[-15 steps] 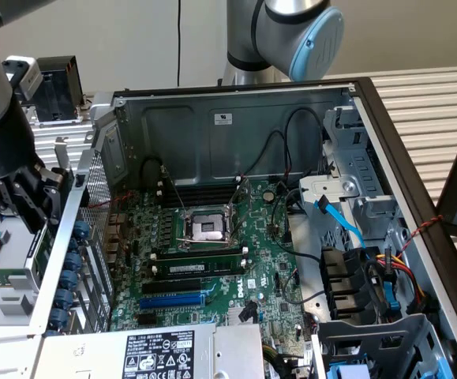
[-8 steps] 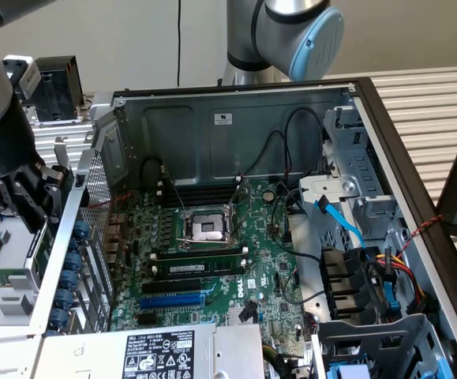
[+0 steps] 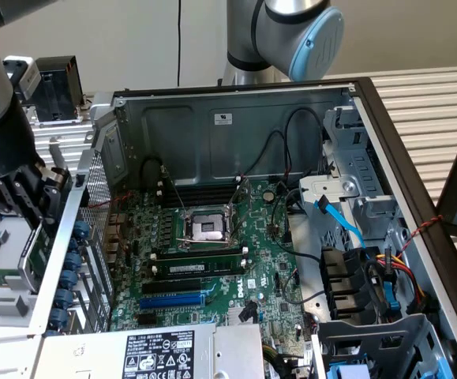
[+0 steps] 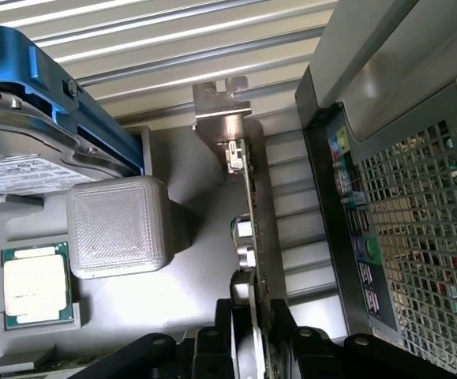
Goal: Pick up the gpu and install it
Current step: 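Pick up the gpu and move the gpu toward the slot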
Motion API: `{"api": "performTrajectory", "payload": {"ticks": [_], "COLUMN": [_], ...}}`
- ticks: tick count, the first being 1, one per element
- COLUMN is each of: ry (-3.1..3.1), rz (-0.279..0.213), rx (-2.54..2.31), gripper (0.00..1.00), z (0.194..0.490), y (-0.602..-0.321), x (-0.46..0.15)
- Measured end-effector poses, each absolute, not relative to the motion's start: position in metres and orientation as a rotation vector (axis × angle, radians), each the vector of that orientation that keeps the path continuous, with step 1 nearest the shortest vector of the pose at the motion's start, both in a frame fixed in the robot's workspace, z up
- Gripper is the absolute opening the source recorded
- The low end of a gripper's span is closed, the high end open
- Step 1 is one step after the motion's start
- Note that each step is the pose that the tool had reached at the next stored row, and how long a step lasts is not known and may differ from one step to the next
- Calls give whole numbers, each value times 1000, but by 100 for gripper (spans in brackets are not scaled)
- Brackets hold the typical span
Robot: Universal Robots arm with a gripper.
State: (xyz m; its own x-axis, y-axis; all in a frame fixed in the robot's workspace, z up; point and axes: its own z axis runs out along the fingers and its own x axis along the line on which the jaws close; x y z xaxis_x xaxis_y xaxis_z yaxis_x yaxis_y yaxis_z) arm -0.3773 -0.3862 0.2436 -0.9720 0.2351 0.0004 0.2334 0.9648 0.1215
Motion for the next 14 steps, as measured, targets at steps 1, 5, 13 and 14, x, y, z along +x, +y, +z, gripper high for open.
{"api": "performTrajectory", "payload": {"ticks": [1,5,13,14], "ry": [3100,3100,3099,3098], "rz": [188,187,187,187], "rx": [370,370,369,369], "gripper": [31,27,27,27], "z": [244,244,254,255], "y": [-386,-386,-386,-386], "x": [-377,-377,-377,-377]}}
